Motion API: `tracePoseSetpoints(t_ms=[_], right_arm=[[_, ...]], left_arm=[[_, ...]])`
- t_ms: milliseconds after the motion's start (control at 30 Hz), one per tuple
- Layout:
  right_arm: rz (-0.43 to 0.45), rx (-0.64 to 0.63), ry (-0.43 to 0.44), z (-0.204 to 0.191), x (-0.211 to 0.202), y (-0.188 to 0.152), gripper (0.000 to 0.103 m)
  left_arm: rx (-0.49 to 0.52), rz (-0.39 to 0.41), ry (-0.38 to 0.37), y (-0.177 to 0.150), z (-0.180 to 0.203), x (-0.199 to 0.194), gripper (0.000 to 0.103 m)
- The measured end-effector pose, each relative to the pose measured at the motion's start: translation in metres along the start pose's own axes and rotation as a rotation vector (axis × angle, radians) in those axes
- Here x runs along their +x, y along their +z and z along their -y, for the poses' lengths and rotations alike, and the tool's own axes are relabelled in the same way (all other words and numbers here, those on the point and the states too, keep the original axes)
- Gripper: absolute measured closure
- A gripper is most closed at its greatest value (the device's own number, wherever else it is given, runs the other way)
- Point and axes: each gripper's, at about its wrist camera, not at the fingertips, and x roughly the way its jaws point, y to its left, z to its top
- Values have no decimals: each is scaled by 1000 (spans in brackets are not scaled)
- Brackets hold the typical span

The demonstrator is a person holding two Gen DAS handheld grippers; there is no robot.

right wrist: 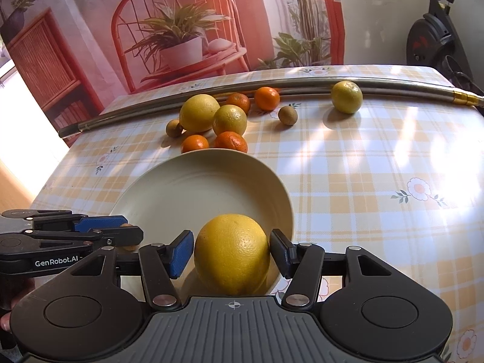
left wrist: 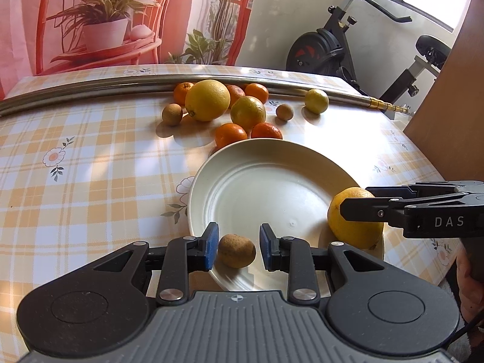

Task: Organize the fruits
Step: 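Lower the lemon onto the white plate with the right tool while the left tool lowers the kiwi there, then move the left tool to a tangerine and close on it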

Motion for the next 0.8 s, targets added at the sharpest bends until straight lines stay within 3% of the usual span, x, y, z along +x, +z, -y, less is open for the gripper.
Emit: tracePoseSetpoints(t_ms=[333, 533, 800], right_arm=[[90, 5, -6, 8, -20, 23, 51], [142, -9, -35, 19, -30, 42, 51], [204, -33, -47, 32, -32, 70, 51]], left_arm=[[-42, 91, 12, 27, -12, -25, 72], [-78, 151, 48, 52, -30, -42, 72], [-50, 191, 126, 80, -44, -49, 72]])
